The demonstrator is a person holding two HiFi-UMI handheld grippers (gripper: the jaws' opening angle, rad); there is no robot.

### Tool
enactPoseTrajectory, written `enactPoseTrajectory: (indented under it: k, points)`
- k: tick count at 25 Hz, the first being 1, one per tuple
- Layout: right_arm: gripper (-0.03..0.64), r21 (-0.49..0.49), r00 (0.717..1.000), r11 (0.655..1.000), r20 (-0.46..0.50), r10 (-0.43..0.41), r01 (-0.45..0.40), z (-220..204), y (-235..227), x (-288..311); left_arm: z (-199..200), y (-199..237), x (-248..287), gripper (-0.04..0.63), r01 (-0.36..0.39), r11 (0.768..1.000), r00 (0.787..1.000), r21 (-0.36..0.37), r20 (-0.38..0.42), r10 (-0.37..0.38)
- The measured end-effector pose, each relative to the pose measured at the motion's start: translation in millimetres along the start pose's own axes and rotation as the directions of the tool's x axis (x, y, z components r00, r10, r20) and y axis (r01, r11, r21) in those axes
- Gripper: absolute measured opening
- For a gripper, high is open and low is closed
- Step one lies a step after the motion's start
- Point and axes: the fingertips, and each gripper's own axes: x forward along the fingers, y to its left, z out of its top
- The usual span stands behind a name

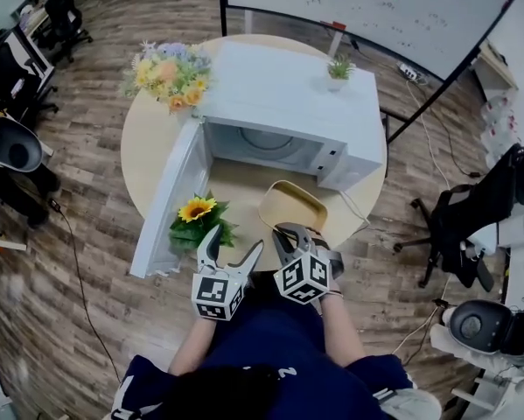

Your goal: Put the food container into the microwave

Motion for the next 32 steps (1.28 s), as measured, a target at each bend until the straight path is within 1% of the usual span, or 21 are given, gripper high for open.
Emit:
enactPoseTrajectory:
  k: [3, 8, 12, 20, 22, 26, 32]
  points:
    - [0.029, -0.038, 1.000, 0.999, 0.009, 0.024, -0.023, 8, -5, 4, 2, 2, 2, 0.399, -0.017, 1.000, 1.000, -0.007, -0.009, 0.017]
    - [0.028, -0.147, 0.999, 0.988, 0.019, 0.045, -0.041, 24, -25, 15, 13, 6, 9, 0.399, -0.042, 0.999, 0.999, -0.027, 0.023, 0.042]
    - [0.028, -0.205, 0.998, 0.977, 0.024, 0.059, -0.053, 31, -40, 27, 14, 10, 10, 0.399, -0.080, 0.996, 0.996, -0.032, 0.027, 0.081]
    - [0.028, -0.343, 0.992, 0.933, 0.006, 0.122, -0.113, 41, -55, 58, 20, 19, 3, 0.399, -0.154, 0.987, 0.987, -0.038, 0.048, 0.156]
    - [0.029, -0.357, 0.991, 0.926, 0.004, 0.130, -0.121, 43, -61, 66, 20, 20, 3, 0.399, -0.168, 0.985, 0.984, -0.035, 0.046, 0.170]
    - [0.028, -0.356, 0.990, 0.925, -0.001, 0.143, -0.134, 44, -74, 81, 20, 21, 4, 0.399, -0.191, 0.981, 0.980, -0.035, 0.043, 0.192]
    - [0.028, -0.392, 0.987, 0.906, -0.025, 0.161, -0.158, 43, -87, 102, 20, 22, 6, 0.399, -0.222, 0.974, 0.974, -0.038, 0.039, 0.223]
